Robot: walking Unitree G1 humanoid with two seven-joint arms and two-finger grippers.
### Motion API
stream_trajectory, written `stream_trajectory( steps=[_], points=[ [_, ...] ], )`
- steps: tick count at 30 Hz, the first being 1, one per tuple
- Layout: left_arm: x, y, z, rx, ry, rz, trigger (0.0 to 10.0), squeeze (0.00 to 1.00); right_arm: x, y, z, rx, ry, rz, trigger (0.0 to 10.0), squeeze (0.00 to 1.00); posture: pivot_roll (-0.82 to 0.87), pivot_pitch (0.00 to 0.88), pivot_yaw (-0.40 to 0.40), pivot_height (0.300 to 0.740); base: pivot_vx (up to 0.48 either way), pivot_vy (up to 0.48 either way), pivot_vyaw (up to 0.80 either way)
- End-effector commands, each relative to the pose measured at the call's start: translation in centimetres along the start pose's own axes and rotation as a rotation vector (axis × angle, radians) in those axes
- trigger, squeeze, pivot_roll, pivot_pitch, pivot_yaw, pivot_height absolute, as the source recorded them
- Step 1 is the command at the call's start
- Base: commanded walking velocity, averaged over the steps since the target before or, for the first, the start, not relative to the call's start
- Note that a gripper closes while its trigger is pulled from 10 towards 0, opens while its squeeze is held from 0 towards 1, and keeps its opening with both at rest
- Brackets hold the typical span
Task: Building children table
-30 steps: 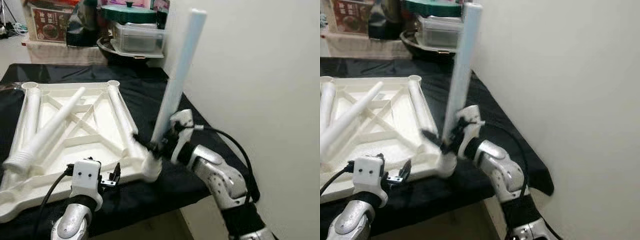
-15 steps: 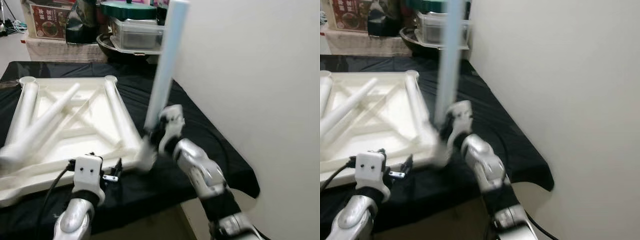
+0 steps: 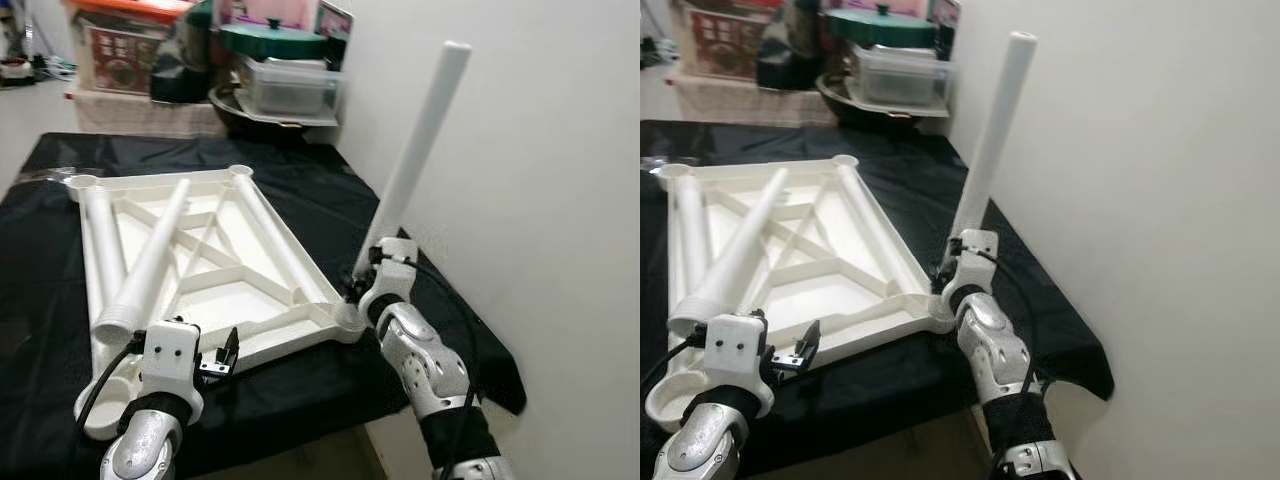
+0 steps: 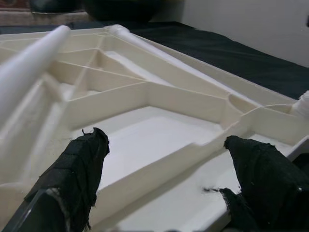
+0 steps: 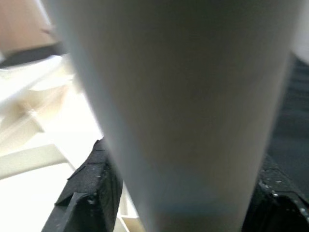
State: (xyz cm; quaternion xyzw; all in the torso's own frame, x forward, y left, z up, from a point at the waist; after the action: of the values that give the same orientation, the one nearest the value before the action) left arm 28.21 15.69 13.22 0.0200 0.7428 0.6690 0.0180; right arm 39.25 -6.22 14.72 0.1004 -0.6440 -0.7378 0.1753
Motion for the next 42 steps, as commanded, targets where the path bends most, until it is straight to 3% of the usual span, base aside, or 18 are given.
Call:
stream_trajectory(
  steps=[1, 7, 12, 13, 14, 15, 17, 19, 20, 22, 25, 28, 29, 34, 36, 39, 40, 42],
  points=[
    [-0.1, -0.2, -0.4, 0.002, -0.013, 0.008, 10.0, 0.00, 0.1, 2.0, 4.8, -0.001, 0.265, -0.064, 10.0, 0.00, 0.19, 0.000, -0.184, 0.740, 0.000, 0.000, 0.00],
    [-0.2, -0.1, -0.4, 0.003, -0.010, 0.005, 10.0, 0.00, 5.0, 3.5, 10.4, 0.085, 0.749, -0.128, 10.0, 0.00, 0.18, 0.000, -0.185, 0.740, 0.000, 0.000, 0.00],
    [-0.2, -0.1, -0.4, 0.004, -0.009, 0.003, 10.0, 0.00, 7.3, 2.0, 12.1, 0.163, 0.938, -0.090, 10.0, 0.00, 0.19, 0.000, -0.188, 0.740, 0.000, 0.000, 0.00],
    [-0.2, 0.0, -0.4, 0.003, -0.007, 0.002, 10.0, 0.00, 6.8, 1.4, 12.0, 0.175, 0.915, -0.074, 5.9, 0.00, 0.19, 0.000, -0.192, 0.740, 0.000, 0.000, 0.00],
    [-0.2, 0.0, -0.4, 0.003, -0.007, 0.002, 10.0, 0.00, 6.8, 1.4, 12.0, 0.175, 0.915, -0.074, 5.9, 0.00, 0.19, 0.000, -0.192, 0.740, 0.000, 0.000, 0.00],
    [-0.2, 0.0, -0.3, 0.003, -0.004, 0.001, 10.0, 0.00, 5.0, 0.6, 11.0, 0.192, 0.801, -0.038, 0.0, 0.00, 0.19, 0.000, -0.192, 0.740, 0.000, 0.000, 0.00],
    [-0.2, 0.0, -0.3, 0.002, -0.002, 0.001, 10.0, 0.00, 2.4, -0.3, 8.9, 0.210, 0.602, 0.020, 0.0, 0.00, 0.20, 0.000, -0.193, 0.740, 0.000, 0.000, 0.00],
    [-0.2, 0.0, -0.3, 0.002, -0.002, 0.001, 10.0, 0.00, 2.4, -0.3, 8.9, 0.210, 0.602, 0.020, 0.0, 0.00, 0.20, 0.000, -0.193, 0.740, 0.000, 0.000, 0.00],
    [-0.1, 0.0, -0.2, 0.001, 0.000, 0.001, 10.0, 0.00, -1.0, -1.7, 1.3, 0.143, 0.055, 0.138, 0.0, 0.00, 0.19, 0.000, -0.190, 0.740, 0.000, 0.000, 0.00],
    [-0.1, -0.1, -0.2, 0.000, -0.002, 0.003, 10.0, 0.00, -0.5, -2.6, -4.1, 0.055, -0.301, 0.183, 0.0, 0.00, 0.19, 0.000, -0.188, 0.740, 0.000, 0.000, 0.00],
    [-0.1, -0.1, -0.2, 0.000, -0.003, 0.004, 10.0, 0.00, 0.0, -2.7, -5.2, 0.048, -0.383, 0.185, 0.0, 0.00, 0.19, 0.000, -0.188, 0.740, 0.000, 0.000, 0.00],
    [0.0, -0.2, -0.3, 0.001, -0.006, 0.009, 10.0, 0.00, 0.1, -2.7, -2.3, 0.059, -0.298, 0.193, 0.0, 0.00, 0.18, 0.000, -0.178, 0.740, 0.000, 0.000, 0.00],
    [0.0, -0.3, -0.3, 0.002, -0.008, 0.010, 10.0, 0.00, 0.0, -2.5, -1.3, 0.065, -0.258, 0.186, 10.0, 0.00, 0.18, 0.000, -0.178, 0.740, 0.000, 0.000, 0.00],
    [0.0, -0.3, -0.4, 0.004, -0.010, 0.011, 10.0, 0.00, -0.2, -1.5, 0.2, 0.068, -0.183, 0.135, 10.0, 0.00, 0.18, 0.000, -0.180, 0.740, 0.000, 0.000, 0.00],
    [0.0, -0.3, -0.4, 0.004, -0.008, 0.010, 10.0, 0.00, -0.4, 0.1, 1.2, 0.045, -0.066, 0.063, 10.0, 1.00, 0.18, 0.000, -0.185, 0.740, 0.000, 0.000, 0.00],
    [0.0, -0.3, -0.4, 0.005, -0.007, 0.009, 10.0, 0.00, -0.5, 0.7, 1.7, 0.041, -0.022, 0.034, 10.0, 1.00, 0.18, 0.000, -0.185, 0.740, 0.000, 0.000, 0.00],
    [-0.1, -0.3, -0.3, 0.005, -0.006, 0.008, 10.0, 0.00, -0.6, 2.2, 4.4, 0.021, 0.178, -0.019, 10.0, 0.00, 0.19, 0.000, -0.186, 0.740, 0.000, 0.000, 0.00],
    [-0.1, -0.3, -0.3, 0.005, -0.006, 0.007, 10.0, 0.00, -0.4, 2.8, 5.3, 0.018, 0.244, -0.038, 10.0, 0.00, 0.19, 0.000, -0.186, 0.740, 0.000, 0.000, 0.00]
  ],
)
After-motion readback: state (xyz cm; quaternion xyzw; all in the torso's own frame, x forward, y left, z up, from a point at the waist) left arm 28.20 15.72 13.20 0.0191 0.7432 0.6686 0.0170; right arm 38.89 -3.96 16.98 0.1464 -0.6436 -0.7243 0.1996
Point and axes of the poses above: a point about 5 cm out from each wrist's last joint towards the gripper, its own x axis pointing back from the gripper into the wrist, its own y axis along the axis of the wrist's last joint, z = x × y, the point moved 6 cm from there along -x, pointing out of the wrist towards the gripper, and after that the axes turned 9 degrees about x, right-handed, at the moved point
